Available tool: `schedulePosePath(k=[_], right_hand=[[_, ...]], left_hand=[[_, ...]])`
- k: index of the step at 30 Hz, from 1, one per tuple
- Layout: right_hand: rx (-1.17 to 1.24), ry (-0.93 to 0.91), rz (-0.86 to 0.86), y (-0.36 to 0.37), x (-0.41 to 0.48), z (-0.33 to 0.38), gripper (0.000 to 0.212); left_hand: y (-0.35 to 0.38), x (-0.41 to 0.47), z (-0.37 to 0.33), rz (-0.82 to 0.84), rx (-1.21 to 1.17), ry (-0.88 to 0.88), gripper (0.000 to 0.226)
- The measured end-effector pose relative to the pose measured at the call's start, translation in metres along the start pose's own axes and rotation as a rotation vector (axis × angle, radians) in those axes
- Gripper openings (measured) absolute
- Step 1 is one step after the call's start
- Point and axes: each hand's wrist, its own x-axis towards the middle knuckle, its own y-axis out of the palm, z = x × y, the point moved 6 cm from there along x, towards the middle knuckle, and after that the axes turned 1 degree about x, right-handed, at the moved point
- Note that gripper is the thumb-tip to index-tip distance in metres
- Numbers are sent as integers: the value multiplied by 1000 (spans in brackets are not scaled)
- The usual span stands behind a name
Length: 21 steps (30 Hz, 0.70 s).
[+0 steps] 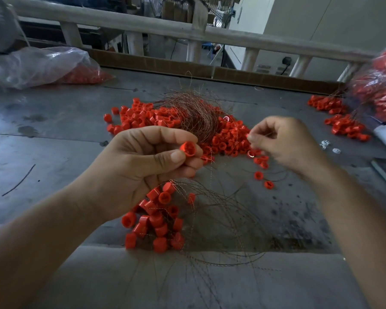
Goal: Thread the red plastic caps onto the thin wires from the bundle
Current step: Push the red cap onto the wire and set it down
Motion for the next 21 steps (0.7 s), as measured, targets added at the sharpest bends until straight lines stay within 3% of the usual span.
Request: schedulePosePath(k=[3,6,21], right_hand=[[461,-99,68,4,-16,37,16],[616,-238,168,19,-34,70,21],[527,-409,104,38,-50,85,18]], left_hand=[[2,-2,-6,-33,-22,7,40],[7,-4,-11,-55,-34,3,28],[10,-6,-17,-113,-69,4,21]])
